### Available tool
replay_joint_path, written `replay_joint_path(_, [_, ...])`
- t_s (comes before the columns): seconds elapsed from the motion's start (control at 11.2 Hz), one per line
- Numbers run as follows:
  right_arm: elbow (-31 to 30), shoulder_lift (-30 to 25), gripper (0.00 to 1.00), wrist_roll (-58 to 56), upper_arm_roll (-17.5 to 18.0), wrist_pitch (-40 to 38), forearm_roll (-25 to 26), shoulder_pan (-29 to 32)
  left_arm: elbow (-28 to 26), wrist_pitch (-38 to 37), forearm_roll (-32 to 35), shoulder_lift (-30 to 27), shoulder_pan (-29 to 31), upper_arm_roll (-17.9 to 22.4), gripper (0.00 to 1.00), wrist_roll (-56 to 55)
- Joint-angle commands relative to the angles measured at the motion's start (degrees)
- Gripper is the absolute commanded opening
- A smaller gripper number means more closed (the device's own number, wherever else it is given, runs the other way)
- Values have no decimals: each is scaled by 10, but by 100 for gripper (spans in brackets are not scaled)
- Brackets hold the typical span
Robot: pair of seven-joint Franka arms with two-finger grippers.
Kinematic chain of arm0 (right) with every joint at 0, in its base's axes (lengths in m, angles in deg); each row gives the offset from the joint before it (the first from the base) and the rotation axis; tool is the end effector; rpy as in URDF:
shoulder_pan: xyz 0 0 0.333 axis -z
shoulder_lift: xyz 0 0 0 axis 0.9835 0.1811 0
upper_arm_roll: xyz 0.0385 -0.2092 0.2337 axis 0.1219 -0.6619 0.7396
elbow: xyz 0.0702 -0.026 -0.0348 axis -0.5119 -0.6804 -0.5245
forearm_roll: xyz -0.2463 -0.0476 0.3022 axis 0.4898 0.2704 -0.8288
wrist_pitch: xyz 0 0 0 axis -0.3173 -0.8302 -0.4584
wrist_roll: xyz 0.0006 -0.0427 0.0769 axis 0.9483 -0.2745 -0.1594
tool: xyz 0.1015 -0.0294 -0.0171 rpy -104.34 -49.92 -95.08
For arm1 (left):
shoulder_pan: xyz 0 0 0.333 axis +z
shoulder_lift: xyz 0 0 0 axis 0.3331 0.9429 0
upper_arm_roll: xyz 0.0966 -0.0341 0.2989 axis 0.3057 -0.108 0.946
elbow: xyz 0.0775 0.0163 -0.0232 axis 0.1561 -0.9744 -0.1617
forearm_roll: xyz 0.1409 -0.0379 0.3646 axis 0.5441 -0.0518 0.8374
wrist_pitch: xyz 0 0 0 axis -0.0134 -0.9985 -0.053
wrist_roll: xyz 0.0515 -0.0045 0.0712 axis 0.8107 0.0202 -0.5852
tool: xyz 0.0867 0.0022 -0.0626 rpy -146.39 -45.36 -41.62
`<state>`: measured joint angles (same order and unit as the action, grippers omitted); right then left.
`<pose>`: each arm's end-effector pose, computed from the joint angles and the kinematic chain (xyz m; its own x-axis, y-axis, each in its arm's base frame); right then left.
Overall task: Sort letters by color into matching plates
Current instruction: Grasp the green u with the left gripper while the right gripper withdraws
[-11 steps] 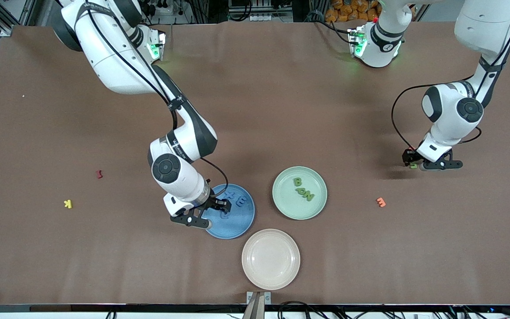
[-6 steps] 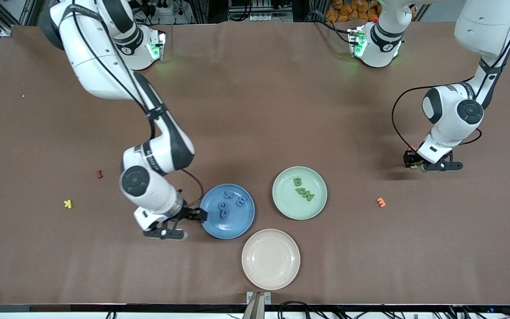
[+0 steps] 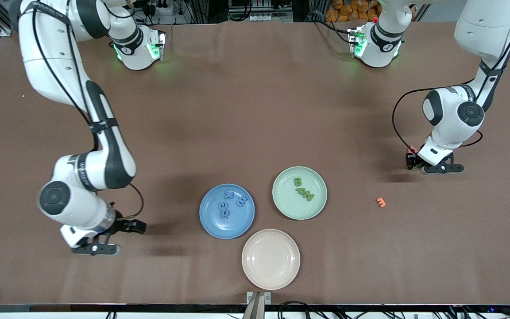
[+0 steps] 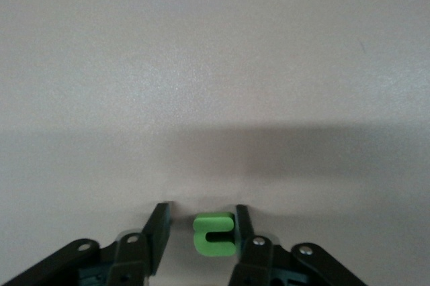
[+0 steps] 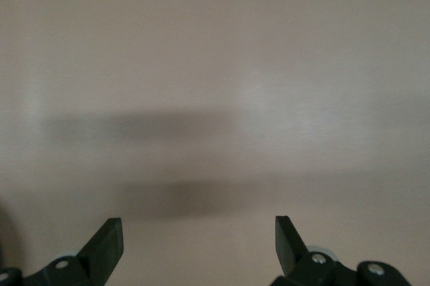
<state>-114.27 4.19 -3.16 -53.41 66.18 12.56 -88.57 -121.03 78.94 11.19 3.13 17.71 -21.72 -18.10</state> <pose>0.7577 0.0996 0.2888 0.9925 -0.0333 0.1180 -0.0311 -0.9993 -0.0208 0.5110 0.0615 0.1757 0.9915 -0.0171 0.1290 -0.0085 -0.9978 -0.0665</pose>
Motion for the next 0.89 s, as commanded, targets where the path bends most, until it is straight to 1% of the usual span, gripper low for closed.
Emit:
replay_joint_path(0.0, [-8, -48, 100, -71, -9, -44, 7, 42, 15, 1, -20, 15, 0, -2, 33, 22])
replay_joint_path(0.09, [-8, -67, 100, -83, -14, -62, 7, 54, 15, 1, -20, 16, -1, -4, 30, 22])
replay_joint_path(0.18, [-8, -88, 100, -85, -14, -87, 8, 67, 16, 1, -21, 16, -1, -9, 29, 22])
replay_joint_path(0.36, [-13, -133, 100, -101, -15, -131, 8, 81, 16, 1, -21, 16, -1, -10, 24, 22])
replay_joint_path(0.45, [-23, -163, 100, -104, -20, -144, 8, 86, 16, 1, -21, 16, -1, -10, 20, 22])
replay_joint_path(0.62, [-29, -214, 100, -103, -22, -211, 9, 89, 16, 0, -21, 13, -1, -16, 11, 21])
replay_joint_path(0.71, [-29, -235, 100, -103, -22, -244, 18, 89, 15, 0, -31, 11, -1, -24, 6, 20])
replay_joint_path(0.8, [-29, -256, 100, -102, -22, -281, 36, 87, 16, -3, -52, 8, -2, -36, 5, 20])
